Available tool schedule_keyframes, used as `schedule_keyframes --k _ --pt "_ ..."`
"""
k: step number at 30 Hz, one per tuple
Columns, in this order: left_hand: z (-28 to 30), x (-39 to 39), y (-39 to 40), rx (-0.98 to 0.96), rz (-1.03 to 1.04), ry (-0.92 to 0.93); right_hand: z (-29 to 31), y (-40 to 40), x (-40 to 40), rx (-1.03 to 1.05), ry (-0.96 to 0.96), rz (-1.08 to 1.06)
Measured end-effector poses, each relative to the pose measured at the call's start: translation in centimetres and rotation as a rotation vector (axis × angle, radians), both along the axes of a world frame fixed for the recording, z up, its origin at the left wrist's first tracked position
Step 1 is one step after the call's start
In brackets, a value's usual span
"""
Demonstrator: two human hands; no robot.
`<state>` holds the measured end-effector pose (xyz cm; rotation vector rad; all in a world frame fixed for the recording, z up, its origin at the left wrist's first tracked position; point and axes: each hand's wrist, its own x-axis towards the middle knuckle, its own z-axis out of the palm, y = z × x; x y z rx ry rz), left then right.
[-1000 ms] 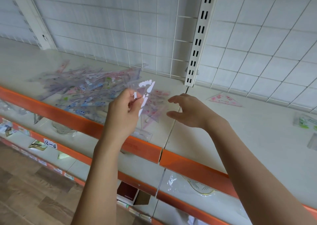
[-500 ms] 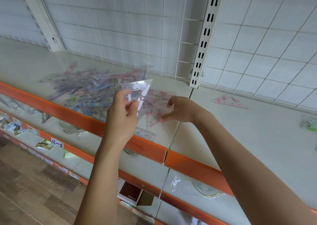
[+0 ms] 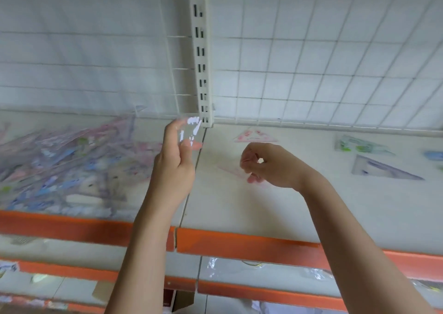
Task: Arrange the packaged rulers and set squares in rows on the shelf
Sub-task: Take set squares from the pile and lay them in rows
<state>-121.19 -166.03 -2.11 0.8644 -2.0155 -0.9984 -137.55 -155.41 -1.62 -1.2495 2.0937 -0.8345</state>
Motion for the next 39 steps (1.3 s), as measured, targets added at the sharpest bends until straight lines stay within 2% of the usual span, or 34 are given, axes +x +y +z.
schedule_keyframes --k 9,23,26,30,39 --pt "-0.8 -7.1 4.2 0.008 -0.321 -0.096 0.0 9.0 -4.3 -0.056 -0.062 -0.26" --pt "-1.5 -15.1 11.6 0.002 -0.302 -0.1 -1.6 18.0 -10.8 -0.022 -0.045 -0.353" --pt "-1.2 -16.2 12.8 0.065 -0.291 -0.066 -1.8 19.1 -11.9 -0.032 -0.063 -0.352" --pt "-0.1 -17.4 14.1 0.291 -0.427 -0.01 -1.9 20.1 -13.1 -0.04 -0.075 -0.337" --pt "0.8 -19.1 15.9 0.334 -0.471 -0.071 -1.9 21.0 -15.1 -0.063 -0.109 -0.297"
